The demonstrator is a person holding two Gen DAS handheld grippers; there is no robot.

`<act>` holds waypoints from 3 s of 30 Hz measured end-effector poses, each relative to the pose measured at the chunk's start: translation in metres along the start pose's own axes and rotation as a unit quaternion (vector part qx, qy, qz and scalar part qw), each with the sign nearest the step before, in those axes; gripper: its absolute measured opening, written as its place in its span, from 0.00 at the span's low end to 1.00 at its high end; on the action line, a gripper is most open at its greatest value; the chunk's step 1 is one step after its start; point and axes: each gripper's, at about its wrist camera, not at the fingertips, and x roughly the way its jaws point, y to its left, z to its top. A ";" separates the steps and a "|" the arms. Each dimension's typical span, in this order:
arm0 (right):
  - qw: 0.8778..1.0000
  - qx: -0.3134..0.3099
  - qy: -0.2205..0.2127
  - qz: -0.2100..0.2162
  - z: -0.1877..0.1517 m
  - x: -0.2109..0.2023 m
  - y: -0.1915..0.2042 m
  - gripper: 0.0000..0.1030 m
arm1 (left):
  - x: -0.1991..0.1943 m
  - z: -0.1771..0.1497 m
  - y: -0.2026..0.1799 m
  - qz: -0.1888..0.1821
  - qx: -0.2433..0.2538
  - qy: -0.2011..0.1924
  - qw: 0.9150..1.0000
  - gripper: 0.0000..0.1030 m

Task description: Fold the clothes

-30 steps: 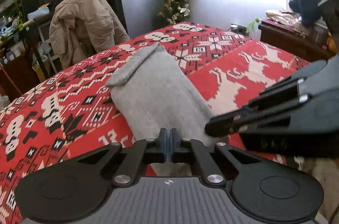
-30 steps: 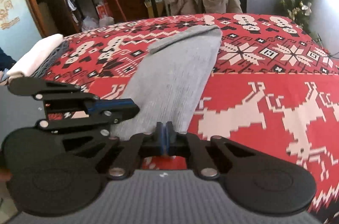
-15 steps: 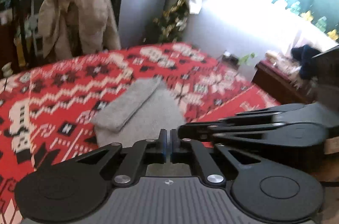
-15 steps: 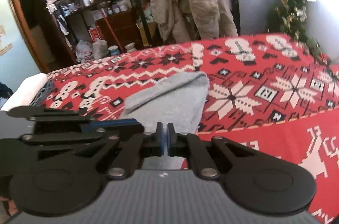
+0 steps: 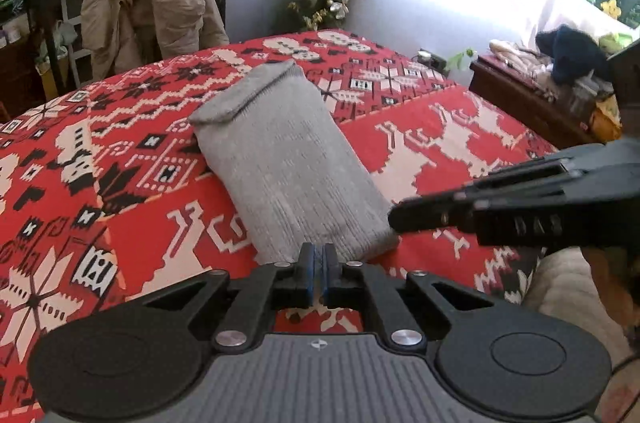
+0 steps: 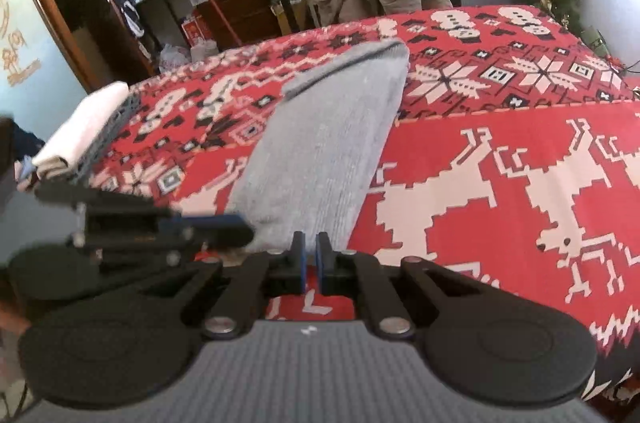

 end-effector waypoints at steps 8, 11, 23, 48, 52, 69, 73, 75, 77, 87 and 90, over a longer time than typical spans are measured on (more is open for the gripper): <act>0.998 0.014 -0.052 -0.017 0.068 0.037 -0.037 0.09 | 0.058 0.073 0.028 0.003 -0.016 -0.039 0.999 0.04; 0.998 0.022 -0.062 -0.023 0.093 0.064 -0.050 0.09 | 0.088 0.095 0.041 0.007 -0.025 -0.032 0.999 0.04; 0.994 0.068 -0.063 -0.048 0.108 0.109 -0.079 0.14 | 0.084 0.093 0.036 0.018 -0.012 -0.025 0.999 0.13; 0.994 -0.029 -0.067 -0.079 0.054 -0.074 0.026 0.99 | -0.083 0.063 -0.006 0.131 -0.036 -0.064 0.989 0.92; 0.988 -0.015 -0.094 -0.117 0.047 -0.088 0.029 0.99 | -0.085 0.061 -0.008 0.147 -0.033 -0.054 0.987 0.96; 0.983 -0.083 -0.018 -0.163 0.068 -0.068 0.007 0.99 | -0.049 0.062 0.014 0.145 -0.060 -0.011 0.987 0.96; 0.980 -0.084 -0.031 -0.176 0.072 -0.062 0.000 0.99 | -0.033 0.066 0.042 0.093 -0.138 0.020 0.986 0.95; 0.981 -0.092 -0.014 -0.171 0.080 -0.059 -0.007 0.99 | -0.027 0.067 0.054 0.076 -0.170 0.033 0.982 0.88; 0.980 -0.100 -0.004 -0.174 0.088 -0.058 -0.014 0.99 | -0.021 0.069 0.064 0.061 -0.191 0.044 0.979 0.86; 0.996 -0.014 0.022 -0.080 0.131 -0.062 -0.050 0.98 | 0.019 0.080 0.076 -0.022 -0.234 0.106 0.966 0.65; 0.997 0.043 0.056 -0.029 0.136 -0.038 -0.056 0.79 | 0.037 0.078 0.088 -0.042 -0.277 0.129 0.951 0.53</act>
